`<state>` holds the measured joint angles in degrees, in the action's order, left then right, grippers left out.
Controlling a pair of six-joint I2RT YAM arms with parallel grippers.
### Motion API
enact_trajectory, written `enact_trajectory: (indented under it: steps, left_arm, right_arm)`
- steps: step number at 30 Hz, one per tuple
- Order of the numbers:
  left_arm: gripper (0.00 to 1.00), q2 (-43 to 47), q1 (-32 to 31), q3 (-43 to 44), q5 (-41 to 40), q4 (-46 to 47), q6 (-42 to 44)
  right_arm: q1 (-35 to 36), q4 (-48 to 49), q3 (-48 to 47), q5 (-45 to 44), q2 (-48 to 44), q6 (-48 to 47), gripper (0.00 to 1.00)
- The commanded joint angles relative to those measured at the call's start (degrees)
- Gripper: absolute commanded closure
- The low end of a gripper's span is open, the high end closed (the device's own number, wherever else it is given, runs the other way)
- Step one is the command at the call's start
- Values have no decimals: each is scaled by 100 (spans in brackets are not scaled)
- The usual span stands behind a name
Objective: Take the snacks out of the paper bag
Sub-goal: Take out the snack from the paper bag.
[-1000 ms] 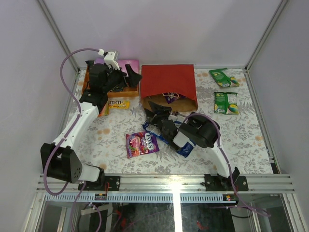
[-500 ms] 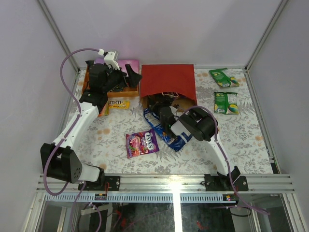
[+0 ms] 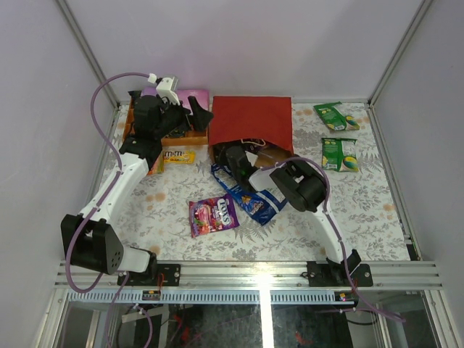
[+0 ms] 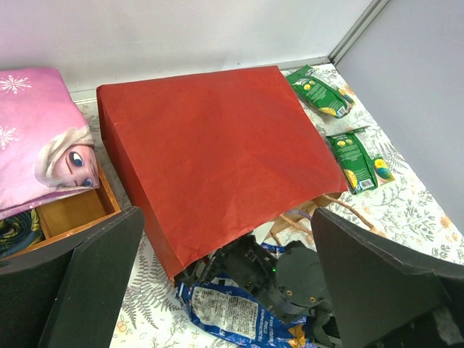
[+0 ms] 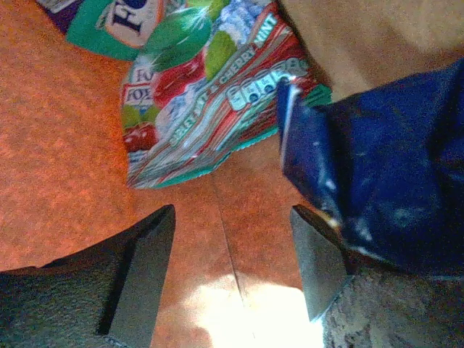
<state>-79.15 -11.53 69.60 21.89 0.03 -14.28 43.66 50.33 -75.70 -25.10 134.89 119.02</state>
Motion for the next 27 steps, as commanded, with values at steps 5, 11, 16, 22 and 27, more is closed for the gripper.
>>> enact_trajectory:
  steps: [5,11,16,22,27]
  left_arm:
    - [0,-7,28,18,-7,205,75]
    - [0,-15,29,19,-36,183,114]
    - [0,-25,33,12,-64,160,136]
    - [0,-71,30,27,-79,152,147]
    - [0,-98,28,36,-57,171,136]
  right_arm:
    - [-85,-1460,-1225,-258,598,1338,34]
    - [-185,-1327,-1860,-679,1208,1526,38]
    - [-331,-638,-2497,-867,1822,1525,44]
    - [-551,-414,-2705,-958,1995,1405,55]
    - [-688,-471,-2708,-925,1972,1468,54]
